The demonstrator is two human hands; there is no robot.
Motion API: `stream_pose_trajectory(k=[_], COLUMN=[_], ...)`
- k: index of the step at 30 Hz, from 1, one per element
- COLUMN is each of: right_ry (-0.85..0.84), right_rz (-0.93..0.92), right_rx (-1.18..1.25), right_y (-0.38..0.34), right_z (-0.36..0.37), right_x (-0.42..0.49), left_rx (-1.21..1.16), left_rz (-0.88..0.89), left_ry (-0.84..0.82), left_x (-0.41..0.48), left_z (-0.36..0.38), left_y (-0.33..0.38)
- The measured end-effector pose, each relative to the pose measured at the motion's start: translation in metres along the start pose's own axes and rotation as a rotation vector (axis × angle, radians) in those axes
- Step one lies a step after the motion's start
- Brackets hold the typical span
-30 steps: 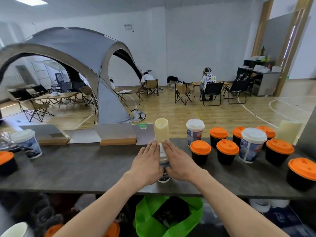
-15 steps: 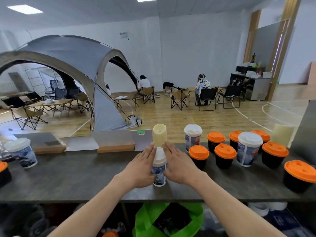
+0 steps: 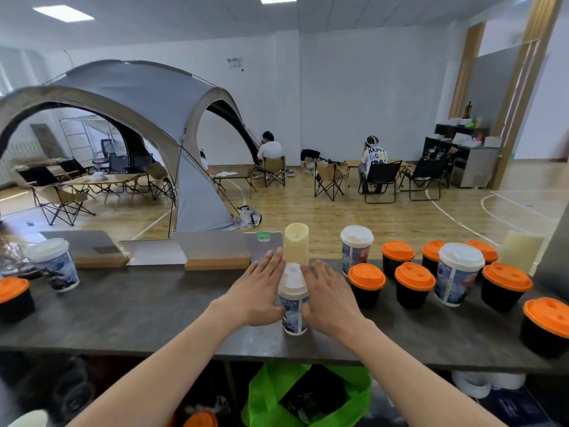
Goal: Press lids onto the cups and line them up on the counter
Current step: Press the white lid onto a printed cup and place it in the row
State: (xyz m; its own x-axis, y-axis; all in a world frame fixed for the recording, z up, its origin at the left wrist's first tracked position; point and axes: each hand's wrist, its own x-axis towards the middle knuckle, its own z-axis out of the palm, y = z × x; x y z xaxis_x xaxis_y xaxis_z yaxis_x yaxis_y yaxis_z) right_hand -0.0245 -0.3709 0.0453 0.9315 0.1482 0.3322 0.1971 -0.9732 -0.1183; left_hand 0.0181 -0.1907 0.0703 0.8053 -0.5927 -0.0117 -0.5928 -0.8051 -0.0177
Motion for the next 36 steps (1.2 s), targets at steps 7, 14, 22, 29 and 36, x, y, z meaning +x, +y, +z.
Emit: stream_pose_trajectory(k=[7, 14, 22, 29, 36], right_ry=[-0.223, -0.188, -0.189, -0.281, -0.179], right_rz=[-0.076, 0.013, -0.034, -0.056, -0.004], right_rx=[0.100, 0.073, 0.085, 0.243, 0.124], right_y=[0.006, -0.013, 0.006, 0.013, -0.002], right_z=[0.004, 0.019, -0.019, 0.003, 0.016], right_x=[0.013, 0.009, 0.023, 0.023, 0.019], left_rx=[-0.082, 0.006, -0.073, -0.081, -0.104], left_rz=[-0.054, -0.041, 0.047, 0.025, 0.075], left_ry=[-0.031, -0.020, 0.028, -0.003, 0.015], left_x=[-0.004, 0.002, -0.004, -0.005, 0.000], left_z=[0.007, 0.011, -0.003, 0.022, 0.022], left_y=[0.015, 0.007, -0.009, 0.009, -0.008])
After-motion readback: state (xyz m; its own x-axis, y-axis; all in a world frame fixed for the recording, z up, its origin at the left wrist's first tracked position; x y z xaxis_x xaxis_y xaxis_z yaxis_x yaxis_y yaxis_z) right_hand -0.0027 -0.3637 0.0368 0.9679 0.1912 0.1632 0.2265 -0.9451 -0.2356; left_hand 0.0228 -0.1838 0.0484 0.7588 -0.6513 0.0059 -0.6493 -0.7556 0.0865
